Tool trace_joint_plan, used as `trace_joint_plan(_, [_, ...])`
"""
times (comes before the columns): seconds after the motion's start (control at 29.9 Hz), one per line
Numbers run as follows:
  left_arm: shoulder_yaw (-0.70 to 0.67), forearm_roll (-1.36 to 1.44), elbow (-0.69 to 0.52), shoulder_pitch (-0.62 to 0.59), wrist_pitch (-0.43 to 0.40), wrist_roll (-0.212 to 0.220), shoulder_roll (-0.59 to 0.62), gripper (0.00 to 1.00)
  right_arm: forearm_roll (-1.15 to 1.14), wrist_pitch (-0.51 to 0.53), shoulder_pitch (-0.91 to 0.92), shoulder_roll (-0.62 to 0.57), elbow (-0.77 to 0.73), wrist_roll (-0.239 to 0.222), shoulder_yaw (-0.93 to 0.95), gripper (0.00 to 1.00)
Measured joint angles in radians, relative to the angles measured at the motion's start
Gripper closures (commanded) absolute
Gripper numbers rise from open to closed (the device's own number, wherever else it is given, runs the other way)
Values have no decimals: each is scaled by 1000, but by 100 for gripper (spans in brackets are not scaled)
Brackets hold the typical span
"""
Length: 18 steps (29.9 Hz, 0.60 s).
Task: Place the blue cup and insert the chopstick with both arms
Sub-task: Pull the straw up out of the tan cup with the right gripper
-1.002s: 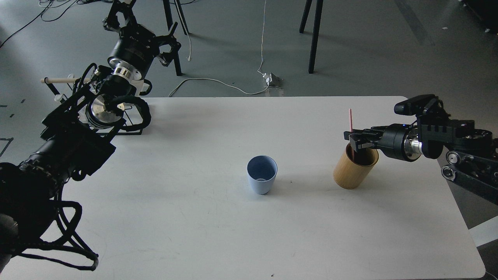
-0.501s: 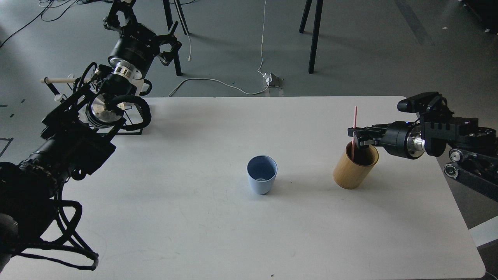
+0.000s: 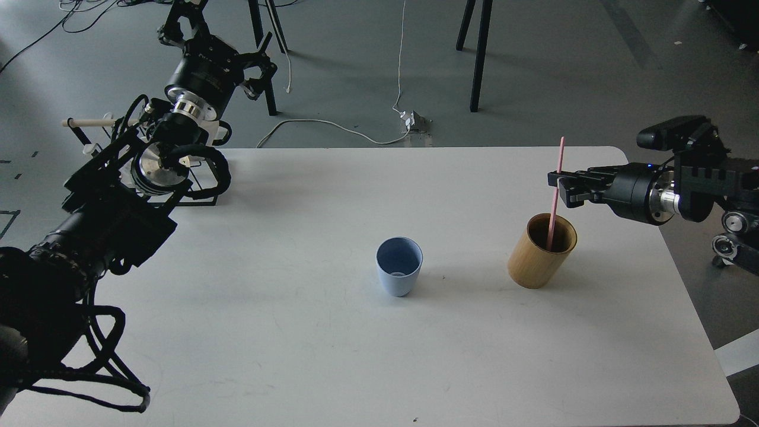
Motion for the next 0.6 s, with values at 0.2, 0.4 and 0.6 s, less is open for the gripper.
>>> trace_joint_plan(0.2, [0,0,0,-2,0,-1,1,0,38,11,102,-80,40,6,5,99])
trace_joint_plan(0.4, [0,0,0,-7,0,-1,2,0,217,29,240,-79,70,6,8,99])
trace_joint_plan(0.6, [0,0,-2,-15,0,1,9,0,258,41,295,50,78,-1,4,99])
